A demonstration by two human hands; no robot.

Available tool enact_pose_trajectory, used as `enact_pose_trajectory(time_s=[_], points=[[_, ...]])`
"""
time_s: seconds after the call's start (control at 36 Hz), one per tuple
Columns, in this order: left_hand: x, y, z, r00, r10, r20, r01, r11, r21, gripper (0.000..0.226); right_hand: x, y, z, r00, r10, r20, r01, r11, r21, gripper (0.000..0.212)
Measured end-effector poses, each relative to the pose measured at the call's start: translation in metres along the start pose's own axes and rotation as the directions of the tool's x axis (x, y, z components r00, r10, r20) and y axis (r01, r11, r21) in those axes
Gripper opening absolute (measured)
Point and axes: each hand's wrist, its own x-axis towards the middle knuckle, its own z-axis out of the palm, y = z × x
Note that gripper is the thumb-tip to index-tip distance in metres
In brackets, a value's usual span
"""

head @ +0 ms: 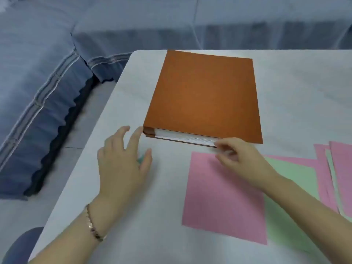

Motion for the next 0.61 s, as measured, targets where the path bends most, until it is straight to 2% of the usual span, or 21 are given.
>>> enact_pose_trajectory(time_s=[0.08,0.17,0.28,0.36,0.47,0.56,0.61], points=[[-0.007,-0.004,0.004,0.998,-0.043,0.052,0.045,0.998,-0.033,0.045,-0.005,-0.001,0.004,0.996,-0.043,-0.080,0.042,0.999,-0.012,0.028],[-0.016,-0.005,0.008,0.970,-0.113,0.216,0.145,0.980,-0.136,0.028,-0.015,-0.006,0.013,0.995,-0.017,-0.103,0.016,1.000,-0.011,0.022],[-0.015,0.006,-0.008,0.977,-0.078,0.198,0.148,0.919,-0.365,0.016,-0.033,-0.017,0.018,0.994,-0.053,-0.094,0.050,0.998,-0.035,0.026],[-0.003,0.031,-0.034,0.975,0.042,0.218,0.089,0.825,-0.559,0.020,-0.044,-0.038,0.008,0.986,-0.096,-0.134,0.092,0.995,-0.037,0.032],[0.003,0.074,-0.065,0.944,0.231,0.233,0.050,0.601,-0.797,0.016,-0.062,-0.072,-0.012,0.969,-0.175,-0.175,0.177,0.984,-0.008,0.049],[-0.004,0.101,-0.080,0.915,0.353,0.197,-0.016,0.519,-0.855,0.016,-0.078,-0.086,-0.022,0.953,-0.245,-0.176,0.249,0.969,-0.003,0.024],[-0.011,0.112,-0.084,0.902,0.402,0.157,-0.093,0.536,-0.839,0.019,-0.090,-0.087,-0.026,0.954,-0.231,-0.192,0.236,0.972,0.005,0.011]])
